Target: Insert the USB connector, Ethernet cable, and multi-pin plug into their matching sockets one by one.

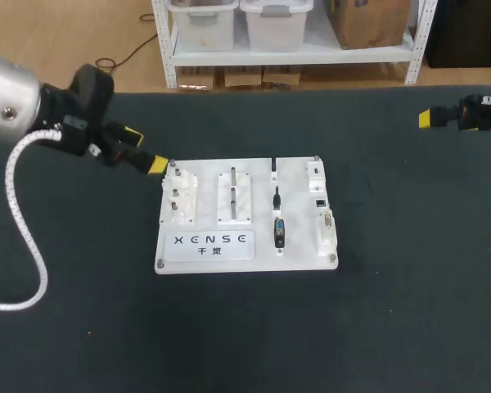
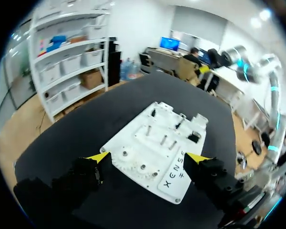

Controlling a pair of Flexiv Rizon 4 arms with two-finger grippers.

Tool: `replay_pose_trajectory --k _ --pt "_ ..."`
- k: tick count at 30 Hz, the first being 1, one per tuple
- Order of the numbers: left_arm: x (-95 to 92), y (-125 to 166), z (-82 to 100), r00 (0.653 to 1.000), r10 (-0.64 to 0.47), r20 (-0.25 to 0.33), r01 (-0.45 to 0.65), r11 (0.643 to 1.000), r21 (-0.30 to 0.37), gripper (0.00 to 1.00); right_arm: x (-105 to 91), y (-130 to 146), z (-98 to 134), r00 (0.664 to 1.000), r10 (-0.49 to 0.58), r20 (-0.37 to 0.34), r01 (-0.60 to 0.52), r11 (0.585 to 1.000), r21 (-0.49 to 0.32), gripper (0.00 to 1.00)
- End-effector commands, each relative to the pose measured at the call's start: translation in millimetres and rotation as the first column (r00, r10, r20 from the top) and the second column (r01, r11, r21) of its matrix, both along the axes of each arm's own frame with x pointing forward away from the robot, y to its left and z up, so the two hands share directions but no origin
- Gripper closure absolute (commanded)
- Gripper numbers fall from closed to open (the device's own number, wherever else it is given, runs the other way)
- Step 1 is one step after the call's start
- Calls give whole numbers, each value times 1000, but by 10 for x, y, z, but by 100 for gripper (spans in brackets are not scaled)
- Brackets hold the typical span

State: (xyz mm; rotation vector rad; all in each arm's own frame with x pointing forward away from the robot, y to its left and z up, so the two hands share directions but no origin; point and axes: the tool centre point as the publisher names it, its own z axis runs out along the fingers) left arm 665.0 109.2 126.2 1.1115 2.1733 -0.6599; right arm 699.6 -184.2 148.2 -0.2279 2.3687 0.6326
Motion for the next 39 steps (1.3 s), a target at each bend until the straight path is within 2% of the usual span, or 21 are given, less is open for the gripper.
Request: replay_pose_trajectory --k 1,5,7,15,18,21,39 --pt "16 53 -85 777 -624 82 628 778 -17 0 0 1 2 1000 -1 -1 1 1000 -1 0" --pt "0 12 -81 713 -695 95 700 714 -26 0 0 1 2 1000 -1 -1 1 1000 -1 0" --pt "5 4 -111 692 -716 86 719 695 -5 0 0 1 2 1000 -1 -1 1 1000 -1 0" --pt "-2 -38 -145 668 -738 92 742 671 -10 0 0 1 2 1000 -1 -1 1 1000 -1 0" --pt "-1 -42 -132 680 -727 97 731 683 -3 0 0 1 2 1000 -1 -1 1 1000 -1 0" --pt "-12 -48 -117 720 -691 65 691 722 16 0 0 1 2 1000 -1 -1 1 1000 -1 0" --pt "-12 -48 -117 720 -691 65 691 722 16 0 0 1 2 1000 -1 -1 1 1000 -1 0"
